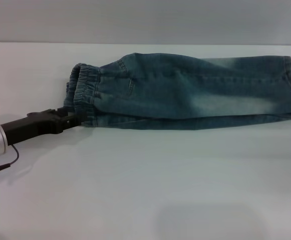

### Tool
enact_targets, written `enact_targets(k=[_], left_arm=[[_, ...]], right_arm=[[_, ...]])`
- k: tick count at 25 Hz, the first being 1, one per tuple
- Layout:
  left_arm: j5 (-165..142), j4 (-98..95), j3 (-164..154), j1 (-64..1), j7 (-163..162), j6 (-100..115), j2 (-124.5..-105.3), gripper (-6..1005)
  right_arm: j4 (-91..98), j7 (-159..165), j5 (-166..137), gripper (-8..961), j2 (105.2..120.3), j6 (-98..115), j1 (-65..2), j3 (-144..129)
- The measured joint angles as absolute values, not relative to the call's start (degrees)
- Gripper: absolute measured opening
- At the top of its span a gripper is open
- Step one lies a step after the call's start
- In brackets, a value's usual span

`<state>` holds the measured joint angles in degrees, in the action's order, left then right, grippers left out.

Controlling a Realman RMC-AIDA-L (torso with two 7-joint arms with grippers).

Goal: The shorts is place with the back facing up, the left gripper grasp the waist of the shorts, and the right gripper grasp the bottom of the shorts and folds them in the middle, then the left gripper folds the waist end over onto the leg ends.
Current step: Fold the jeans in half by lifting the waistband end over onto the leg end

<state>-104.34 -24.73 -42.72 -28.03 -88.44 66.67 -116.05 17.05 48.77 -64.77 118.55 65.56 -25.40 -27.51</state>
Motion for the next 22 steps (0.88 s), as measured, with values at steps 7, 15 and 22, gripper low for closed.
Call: enact_targets(k=[7, 15, 22], left_arm=[[-104.3, -24.7, -43.1, -28.2, -88.5, 65.5, -116.85, 774], [-104.3, -24.6, -44.5, -28.7, -88.5, 63.2, -117.57, 775], [-104.3, -24.4, -44.9, -29.2, -88.5, 62.0, -117.8, 775]], right_arm=[[17.0, 48.8, -64.8, 527, 118.59, 65.6, -25.0, -27.5], [16.5, 48.8, -64.8, 527, 118.64, 65.7, -24.9, -27.5], [16.4, 49.0, -64.8, 527, 118.64, 66.0, -24.6, -27.5]])
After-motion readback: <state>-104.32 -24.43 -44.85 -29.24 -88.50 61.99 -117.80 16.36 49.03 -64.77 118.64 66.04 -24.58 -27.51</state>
